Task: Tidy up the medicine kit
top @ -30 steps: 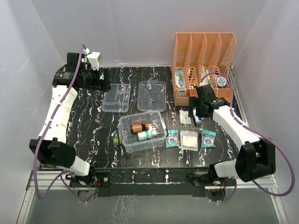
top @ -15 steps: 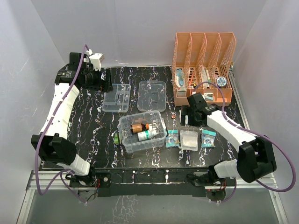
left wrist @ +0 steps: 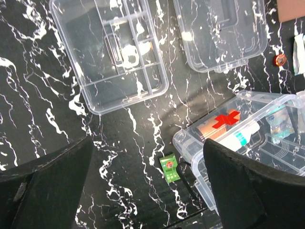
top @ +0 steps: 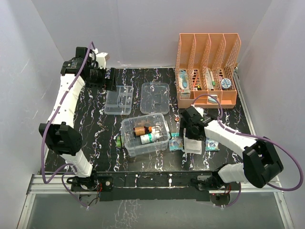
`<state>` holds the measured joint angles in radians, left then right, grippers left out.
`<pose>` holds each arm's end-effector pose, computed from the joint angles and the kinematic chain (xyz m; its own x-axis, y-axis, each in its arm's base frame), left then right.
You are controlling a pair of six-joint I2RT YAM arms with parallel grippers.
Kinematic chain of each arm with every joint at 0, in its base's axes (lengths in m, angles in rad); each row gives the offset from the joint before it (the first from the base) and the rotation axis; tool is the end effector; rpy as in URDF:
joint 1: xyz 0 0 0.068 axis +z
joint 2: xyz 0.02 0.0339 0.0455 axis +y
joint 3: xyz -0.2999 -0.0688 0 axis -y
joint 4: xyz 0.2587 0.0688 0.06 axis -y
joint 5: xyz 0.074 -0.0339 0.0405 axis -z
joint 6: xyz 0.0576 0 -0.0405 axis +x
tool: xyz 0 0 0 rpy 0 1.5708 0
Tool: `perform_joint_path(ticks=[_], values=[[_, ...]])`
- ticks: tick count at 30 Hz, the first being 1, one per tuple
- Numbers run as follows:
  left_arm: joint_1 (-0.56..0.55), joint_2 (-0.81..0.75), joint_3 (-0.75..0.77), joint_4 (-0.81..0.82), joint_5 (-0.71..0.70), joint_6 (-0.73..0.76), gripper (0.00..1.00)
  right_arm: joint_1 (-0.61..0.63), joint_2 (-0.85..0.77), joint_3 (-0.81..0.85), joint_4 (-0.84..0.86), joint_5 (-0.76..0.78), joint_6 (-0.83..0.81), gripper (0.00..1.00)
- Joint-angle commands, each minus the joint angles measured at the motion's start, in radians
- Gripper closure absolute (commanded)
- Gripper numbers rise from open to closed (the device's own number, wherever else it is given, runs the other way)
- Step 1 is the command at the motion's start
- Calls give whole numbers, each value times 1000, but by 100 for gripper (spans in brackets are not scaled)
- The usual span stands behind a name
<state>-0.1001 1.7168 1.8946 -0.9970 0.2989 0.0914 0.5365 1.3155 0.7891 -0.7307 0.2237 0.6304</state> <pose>0.3921 -0.0564 0.4207 -0.6969 0.1577 -0.6996 0.3607 0.9202 -0.1519 0.2113 0.1108 0.2018 -0.9195 0.1219 -0.3736 0.1269 0.9919 0.0114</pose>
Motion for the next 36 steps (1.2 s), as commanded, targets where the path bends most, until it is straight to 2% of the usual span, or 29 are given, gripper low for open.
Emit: perform_joint_path(ticks=[1,8,14,15,19,24,28,32,36], values=[[4,-22,-11,-89,-8,-4,1,42,15,-5,20,54,75,24],[3,-71,-60,-79,-38,-24,1,86,80,5,-15,112,111,36],[4,-95,-81,-80,-37,-10,1,85,65,-16,-16,137,130,47],[4,-98,-86,-79,-36,-10,1,86,64,-20,-15,138,131,50],[3,-99,-96,-78,-27,-9,1,86,69,-39,-3,134,133,75],[3,-101,-94,-78,-23,-9,1,85,76,-52,3,128,135,80],[3,-104,-96,-81,-24,0,1,85,67,-45,-13,129,130,100],[3,-108,-101,-84,-33,13,1,95,-14,37,-101,167,145,100],[3,-111,-106,-84,-41,28,1,97,-92,201,-227,222,129,100]])
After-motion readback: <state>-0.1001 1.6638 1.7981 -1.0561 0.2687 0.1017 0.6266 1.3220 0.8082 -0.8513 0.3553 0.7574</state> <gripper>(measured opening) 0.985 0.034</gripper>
